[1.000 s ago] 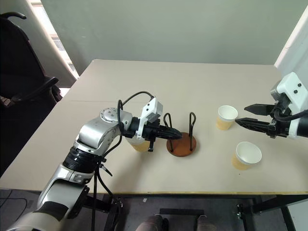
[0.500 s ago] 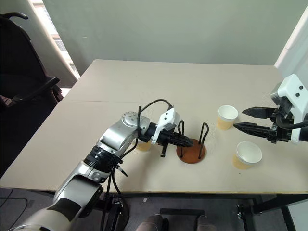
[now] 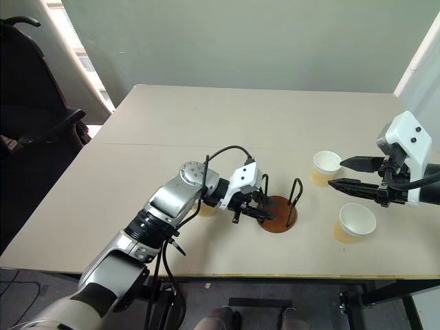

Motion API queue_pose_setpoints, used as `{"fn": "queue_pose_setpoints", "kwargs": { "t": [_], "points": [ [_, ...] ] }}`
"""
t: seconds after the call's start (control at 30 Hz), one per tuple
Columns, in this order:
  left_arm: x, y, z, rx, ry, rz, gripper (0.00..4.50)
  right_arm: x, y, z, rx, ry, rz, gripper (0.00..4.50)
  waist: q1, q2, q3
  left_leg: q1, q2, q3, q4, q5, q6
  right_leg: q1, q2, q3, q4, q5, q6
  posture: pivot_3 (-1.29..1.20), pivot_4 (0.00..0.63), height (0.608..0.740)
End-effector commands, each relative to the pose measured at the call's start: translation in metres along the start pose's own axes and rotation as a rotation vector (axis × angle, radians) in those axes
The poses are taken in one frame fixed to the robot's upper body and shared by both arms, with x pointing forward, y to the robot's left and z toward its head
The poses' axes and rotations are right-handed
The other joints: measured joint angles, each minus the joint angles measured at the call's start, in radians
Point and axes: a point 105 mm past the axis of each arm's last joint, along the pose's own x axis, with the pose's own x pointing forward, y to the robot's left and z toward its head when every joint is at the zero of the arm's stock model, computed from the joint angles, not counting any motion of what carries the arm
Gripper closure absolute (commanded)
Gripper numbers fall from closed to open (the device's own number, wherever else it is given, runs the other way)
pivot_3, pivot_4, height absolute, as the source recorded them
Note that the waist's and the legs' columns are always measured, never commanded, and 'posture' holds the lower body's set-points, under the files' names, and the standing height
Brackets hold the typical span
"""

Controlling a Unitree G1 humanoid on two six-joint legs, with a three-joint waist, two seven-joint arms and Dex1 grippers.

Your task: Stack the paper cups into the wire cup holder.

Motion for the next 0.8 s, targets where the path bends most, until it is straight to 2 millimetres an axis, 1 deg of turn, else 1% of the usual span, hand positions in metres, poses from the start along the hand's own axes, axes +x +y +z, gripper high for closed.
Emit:
{"fn": "queue_pose_setpoints", "kwargs": {
  "t": [0.03, 0.07, 0.13, 0.17, 0.23, 0.37, 0.5, 0.57, 0.6, 0.63, 0.7, 0.73, 0.8],
  "points": [
    [-0.018, 0.001, 0.015, 0.087, -0.005, 0.027, 1.2, -0.001, -0.001, 0.009, -0.05, -0.02, -0.007, 1.84, 0.0, 0.0, 0.0, 0.0, 0.0, 0.0, 0.0, 0.0, 0.0, 0.0, 0.0, 0.0, 0.0, 0.0, 0.0, 0.0, 0.15, 0.74],
    [-0.022, 0.002, 0.016, 0.088, -0.003, 0.04, 0.89, -0.001, -0.002, 0.009, -0.053, -0.021, -0.007, 1.84, 0.0, 0.0, 0.0, 0.0, 0.0, 0.0, 0.0, 0.0, 0.0, 0.0, 0.0, 0.0, 0.0, 0.0, 0.0, 0.0, 0.15, 0.74],
    [-0.032, 0.003, 0.016, 0.092, 0.005, 0.07, 0.12, 0.002, -0.004, 0.01, -0.058, -0.026, -0.002, 1.84, 0.0, 0.0, 0.0, 0.0, 0.0, 0.0, 0.0, 0.0, 0.0, 0.0, 0.0, 0.0, 0.0, 0.0, 0.0, 0.0, 0.15, 0.74],
    [-0.038, 0.002, 0.017, 0.092, 0.008, 0.083, 0.02, 0.003, -0.005, 0.011, -0.063, -0.029, 0.002, 1.84, -0.001, 0.0, 0.0, 0.0, 0.0, 0.0, 0.0, 0.0, 0.0, 0.0, 0.0, 0.0, 0.0, 0.0, 0.0, 0.0, 0.15, 0.74],
    [-0.048, 0.002, 0.018, 0.099, 0.017, 0.11, 0.02, 0.008, -0.008, 0.011, -0.074, -0.025, 0.017, 1.84, -0.003, 0.0, 0.0, 0.0, 0.0, 0.0, 0.0, 0.0, 0.001, 0.0, 0.0, 0.0, 0.0, 0.0, 0.0, 0.0, 0.15, 0.74],
    [-0.06, 0.005, 0.021, 0.101, 0.019, 0.156, 0.02, 0.017, -0.014, 0.014, -0.079, -0.026, 0.039, 1.84, -0.003, 0.0, 0.0, 0.0, 0.0, 0.0, 0.0, 0.0, 0.001, 0.0, 0.0, 0.0, 0.0, 0.0, 0.0, 0.0, 0.15, 0.74],
    [-0.08, 0.015, 0.022, 0.108, 0.032, 0.231, 0.02, 0.037, -0.023, 0.018, -0.109, -0.02, 0.091, 1.84, -0.008, 0.0, 0.0, 0.001, 0.0, 0.0, 0.0, 0.0, 0.001, 0.0, 0.0, 0.0, 0.001, 0.0, -0.001, 0.0, 0.15, 0.74],
    [-0.096, 0.021, 0.024, 0.1, 0.03, 0.289, 0.0, 0.049, -0.036, 0.015, -0.136, 0.01, 0.086, 1.5, -0.01, 0.0, 0.0, 0.002, 0.0, 0.0, 0.0, -0.001, 0.002, 0.0, 0.0, -0.001, 0.001, 0.001, -0.003, 0.0, 0.15, 0.74],
    [-0.105, 0.025, 0.025, 0.093, 0.028, 0.32, 0.0, 0.055, -0.043, 0.011, -0.167, 0.039, 0.079, 1.25, -0.011, 0.0, 0.0, 0.002, 0.0, 0.0, 0.0, -0.001, 0.003, -0.001, 0.0, -0.001, 0.001, 0.001, -0.003, 0.0, 0.15, 0.74],
    [-0.112, 0.027, 0.025, 0.086, 0.025, 0.344, 0.0, 0.06, -0.048, 0.008, -0.196, 0.065, 0.072, 0.98, -0.012, 0.0, 0.0, 0.002, 0.0, -0.001, 0.0, -0.001, 0.003, -0.001, 0.0, -0.001, 0.002, 0.001, -0.003, 0.0, 0.15, 0.74],
    [-0.118, 0.028, 0.026, 0.075, 0.018, 0.365, 0.0, 0.065, -0.053, 0.004, -0.22, 0.089, 0.075, 0.31, -0.011, 0.0, 0.0, 0.002, 0.001, -0.001, 0.0, -0.002, 0.004, -0.001, 0.0, -0.002, 0.002, 0.002, -0.005, 0.0, 0.15, 0.74],
    [-0.125, 0.029, 0.026, 0.069, 0.012, 0.385, 0.0, 0.07, -0.057, -0.002, -0.251, 0.127, 0.078, 0.02, -0.01, 0.001, 0.0, 0.002, 0.001, -0.001, 0.0, -0.002, 0.004, -0.001, 0.0, -0.002, 0.002, 0.003, -0.005, 0.0, 0.15, 0.74],
    [-0.134, 0.03, 0.026, 0.059, 0.003, 0.411, 0.0, 0.076, -0.064, -0.013, -0.31, 0.197, 0.082, 0.02, -0.01, 0.001, 0.0, 0.002, 0.001, -0.002, 0.0, -0.001, 0.003, -0.001, 0.0, -0.002, 0.002, 0.002, -0.006, 0.0, 0.15, 0.74]
  ]
}}
